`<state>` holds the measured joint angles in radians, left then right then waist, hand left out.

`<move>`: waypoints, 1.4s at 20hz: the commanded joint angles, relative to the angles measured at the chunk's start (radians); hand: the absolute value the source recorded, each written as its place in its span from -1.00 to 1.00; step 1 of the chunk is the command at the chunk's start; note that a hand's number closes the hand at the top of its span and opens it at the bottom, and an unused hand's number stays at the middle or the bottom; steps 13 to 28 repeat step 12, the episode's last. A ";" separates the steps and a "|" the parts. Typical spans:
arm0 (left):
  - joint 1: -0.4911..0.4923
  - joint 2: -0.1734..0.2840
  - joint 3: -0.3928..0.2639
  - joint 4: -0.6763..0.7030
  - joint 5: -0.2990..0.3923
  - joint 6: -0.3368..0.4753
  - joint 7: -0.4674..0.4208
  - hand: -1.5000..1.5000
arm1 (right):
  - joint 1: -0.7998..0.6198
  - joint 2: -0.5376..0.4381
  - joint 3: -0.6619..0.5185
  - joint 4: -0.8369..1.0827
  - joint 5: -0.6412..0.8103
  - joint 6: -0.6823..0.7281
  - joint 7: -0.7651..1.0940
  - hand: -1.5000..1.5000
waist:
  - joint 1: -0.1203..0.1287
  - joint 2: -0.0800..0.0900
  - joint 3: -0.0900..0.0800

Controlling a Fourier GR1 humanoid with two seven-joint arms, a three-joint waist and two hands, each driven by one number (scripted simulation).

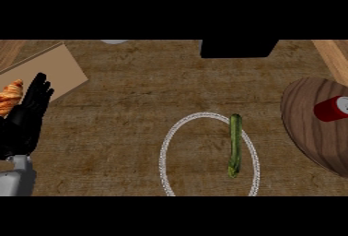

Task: Pick the can from the placemat and place it in the bowl

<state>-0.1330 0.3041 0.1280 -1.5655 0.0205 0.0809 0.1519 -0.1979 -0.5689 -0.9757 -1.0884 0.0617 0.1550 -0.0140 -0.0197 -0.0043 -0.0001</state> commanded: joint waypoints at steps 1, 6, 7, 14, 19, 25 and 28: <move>-0.035 0.004 0.005 -0.001 -0.001 -0.011 0.020 0.00 | 0.111 -0.040 -0.079 -0.014 -0.129 0.140 0.001 -1.00 | 0.006 0.002 0.000; 0.034 -0.041 -0.013 0.003 -0.028 0.010 -0.053 0.00 | 0.235 -0.104 -0.181 0.119 -0.262 0.349 -0.068 -1.00 | 0.008 0.003 0.001; -0.032 -0.004 0.013 0.016 0.000 -0.019 0.007 0.00 | 0.272 -0.060 -0.204 0.047 -0.296 0.361 -0.074 -1.00 | 0.004 0.002 0.000; 0.004 -0.060 -0.026 0.011 -0.051 0.011 -0.026 0.00 | 0.315 -0.100 -0.222 0.081 -0.360 0.434 -0.109 -1.00 | 0.012 0.003 0.000; 0.004 -0.060 -0.026 0.011 -0.051 0.011 -0.026 0.00 | 0.315 -0.100 -0.222 0.081 -0.360 0.434 -0.109 -1.00 | 0.012 0.003 0.000; 0.004 -0.060 -0.026 0.011 -0.051 0.011 -0.026 0.00 | 0.315 -0.100 -0.222 0.081 -0.360 0.434 -0.109 -1.00 | 0.012 0.003 0.000; 0.004 -0.060 -0.026 0.011 -0.051 0.011 -0.026 0.00 | 0.315 -0.100 -0.222 0.081 -0.360 0.434 -0.109 -1.00 | 0.012 0.003 0.000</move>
